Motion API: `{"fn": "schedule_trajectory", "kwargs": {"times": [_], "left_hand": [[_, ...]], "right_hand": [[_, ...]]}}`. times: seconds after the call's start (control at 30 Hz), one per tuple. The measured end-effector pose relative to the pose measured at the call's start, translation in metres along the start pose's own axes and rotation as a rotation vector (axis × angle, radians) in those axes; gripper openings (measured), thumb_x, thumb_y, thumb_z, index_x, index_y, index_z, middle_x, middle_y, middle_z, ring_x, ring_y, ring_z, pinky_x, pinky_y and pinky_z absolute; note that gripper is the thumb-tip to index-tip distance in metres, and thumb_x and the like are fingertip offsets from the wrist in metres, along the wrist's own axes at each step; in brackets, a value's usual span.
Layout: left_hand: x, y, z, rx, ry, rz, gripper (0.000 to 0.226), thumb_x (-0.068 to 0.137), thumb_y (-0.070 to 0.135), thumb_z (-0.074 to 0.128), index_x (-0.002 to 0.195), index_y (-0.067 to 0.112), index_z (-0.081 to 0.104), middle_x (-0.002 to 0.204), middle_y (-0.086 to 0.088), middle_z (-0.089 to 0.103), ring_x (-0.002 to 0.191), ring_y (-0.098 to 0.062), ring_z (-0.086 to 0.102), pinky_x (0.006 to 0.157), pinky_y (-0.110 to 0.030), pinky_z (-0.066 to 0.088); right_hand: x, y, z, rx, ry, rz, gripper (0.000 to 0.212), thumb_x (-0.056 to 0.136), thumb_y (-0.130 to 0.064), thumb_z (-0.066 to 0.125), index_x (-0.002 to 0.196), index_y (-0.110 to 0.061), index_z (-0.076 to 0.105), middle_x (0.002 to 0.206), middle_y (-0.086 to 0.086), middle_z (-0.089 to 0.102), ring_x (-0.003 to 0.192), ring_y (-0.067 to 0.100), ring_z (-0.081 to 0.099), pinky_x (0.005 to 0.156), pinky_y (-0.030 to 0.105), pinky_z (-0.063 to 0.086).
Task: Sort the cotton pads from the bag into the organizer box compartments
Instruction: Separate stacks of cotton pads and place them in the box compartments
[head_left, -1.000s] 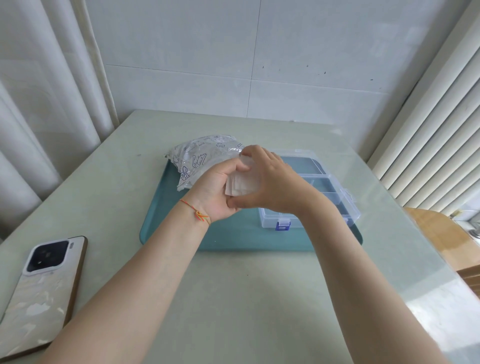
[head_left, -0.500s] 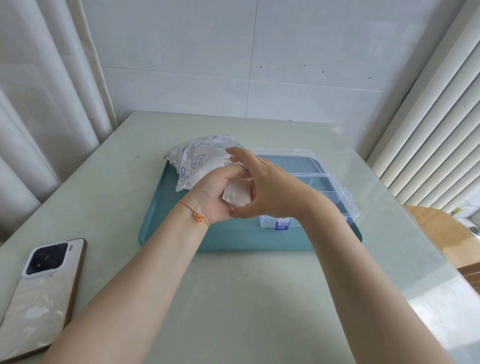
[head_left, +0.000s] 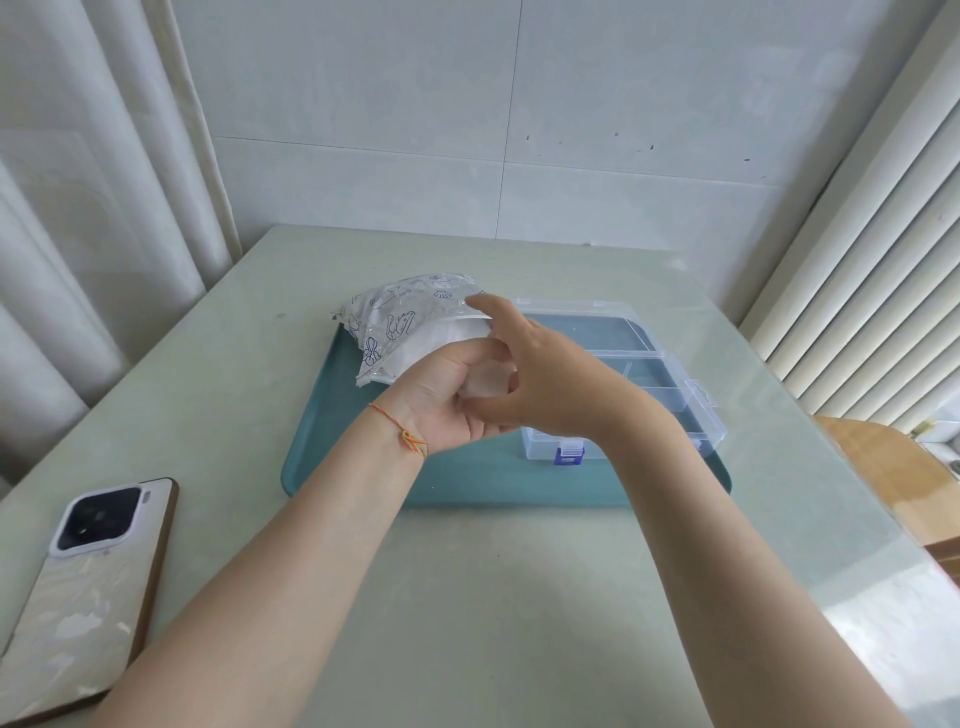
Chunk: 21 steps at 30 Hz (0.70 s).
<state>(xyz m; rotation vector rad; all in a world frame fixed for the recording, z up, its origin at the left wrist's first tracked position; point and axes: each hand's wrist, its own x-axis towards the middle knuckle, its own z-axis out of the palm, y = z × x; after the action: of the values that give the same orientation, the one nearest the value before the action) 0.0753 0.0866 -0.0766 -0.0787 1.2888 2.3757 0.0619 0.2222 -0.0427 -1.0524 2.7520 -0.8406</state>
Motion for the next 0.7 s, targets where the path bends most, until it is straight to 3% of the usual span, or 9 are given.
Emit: {"fn": "schedule_trajectory", "kwargs": {"times": [0.13, 0.23, 0.3, 0.4, 0.43, 0.57, 0.63, 0.7], "left_hand": [[0.0028, -0.0017, -0.0056, 0.023, 0.031, 0.037, 0.034, 0.082, 0.01, 0.06, 0.113, 0.021, 0.053, 0.085, -0.001, 0.053, 0.072, -0.013, 0.055, 0.06, -0.024, 0.048], [0.0007, 0.0002, -0.0045, 0.09, 0.03, 0.039, 0.019, 0.089, 0.011, 0.056, 0.104, 0.021, 0.055, 0.072, 0.001, 0.052, 0.067, -0.012, 0.055, 0.065, -0.026, 0.047], [-0.0021, 0.0018, -0.0025, 0.068, 0.021, 0.026, 0.015, 0.089, 0.011, 0.055, 0.1, 0.022, 0.056, 0.064, 0.003, 0.055, 0.065, -0.012, 0.056, 0.069, -0.028, 0.047], [-0.0019, 0.0022, -0.0036, 0.07, -0.026, 0.041, 0.036, 0.081, 0.013, 0.063, 0.114, 0.023, 0.055, 0.103, -0.006, 0.056, 0.094, -0.021, 0.055, 0.071, -0.031, 0.045], [-0.0018, 0.0019, -0.0036, 0.076, -0.042, 0.05, 0.041, 0.077, 0.012, 0.066, 0.115, 0.022, 0.056, 0.108, -0.007, 0.054, 0.099, -0.022, 0.053, 0.071, -0.031, 0.045], [-0.0043, 0.0025, 0.0004, 0.089, 0.015, 0.035, 0.018, 0.085, 0.011, 0.057, 0.095, 0.026, 0.058, 0.072, 0.003, 0.058, 0.064, -0.011, 0.057, 0.061, -0.024, 0.047], [-0.0044, 0.0034, -0.0005, 0.061, 0.053, 0.017, 0.019, 0.092, 0.011, 0.051, 0.082, 0.026, 0.052, 0.055, 0.006, 0.05, 0.045, -0.007, 0.045, 0.056, -0.021, 0.038], [-0.0042, 0.0046, -0.0004, 0.049, 0.076, 0.032, 0.022, 0.094, 0.012, 0.05, 0.078, 0.026, 0.048, 0.052, 0.008, 0.047, 0.038, -0.005, 0.037, 0.047, -0.017, 0.03]], "right_hand": [[-0.0005, 0.0012, 0.0021, 0.001, -0.004, -0.017, 0.104, 0.069, -0.038, 0.084, 0.149, -0.037, 0.019, 0.131, -0.008, 0.045, 0.113, 0.015, 0.052, 0.098, 0.039, 0.045], [0.0002, -0.001, 0.0022, -0.046, 0.0, -0.038, 0.094, 0.077, -0.026, 0.077, 0.151, -0.032, 0.02, 0.122, -0.011, 0.043, 0.105, 0.015, 0.051, 0.098, 0.043, 0.045], [0.0007, -0.0016, 0.0017, -0.046, 0.005, -0.053, 0.089, 0.08, -0.018, 0.071, 0.152, -0.032, 0.02, 0.129, -0.008, 0.045, 0.102, 0.012, 0.048, 0.099, 0.044, 0.044], [-0.0007, -0.0024, 0.0025, -0.057, -0.031, -0.08, 0.096, 0.078, -0.021, 0.074, 0.153, -0.034, 0.016, 0.144, -0.008, 0.04, 0.108, 0.006, 0.042, 0.101, 0.042, 0.042], [-0.001, -0.0025, 0.0031, -0.071, -0.041, -0.083, 0.099, 0.076, -0.022, 0.075, 0.154, -0.034, 0.015, 0.145, -0.009, 0.039, 0.112, 0.006, 0.042, 0.101, 0.041, 0.041], [0.0003, -0.0041, 0.0016, -0.073, -0.004, -0.075, 0.096, 0.078, -0.021, 0.076, 0.154, -0.032, 0.018, 0.116, -0.014, 0.048, 0.089, 0.001, 0.043, 0.09, 0.032, 0.04], [0.0003, -0.0046, 0.0014, -0.035, 0.013, -0.094, 0.096, 0.077, -0.019, 0.076, 0.153, -0.033, 0.019, 0.118, -0.01, 0.051, 0.096, 0.006, 0.047, 0.091, 0.032, 0.042], [0.0007, -0.0057, 0.0035, -0.031, 0.013, -0.098, 0.097, 0.078, -0.02, 0.075, 0.154, -0.033, 0.017, 0.129, -0.008, 0.049, 0.101, 0.006, 0.047, 0.091, 0.031, 0.041]]}}
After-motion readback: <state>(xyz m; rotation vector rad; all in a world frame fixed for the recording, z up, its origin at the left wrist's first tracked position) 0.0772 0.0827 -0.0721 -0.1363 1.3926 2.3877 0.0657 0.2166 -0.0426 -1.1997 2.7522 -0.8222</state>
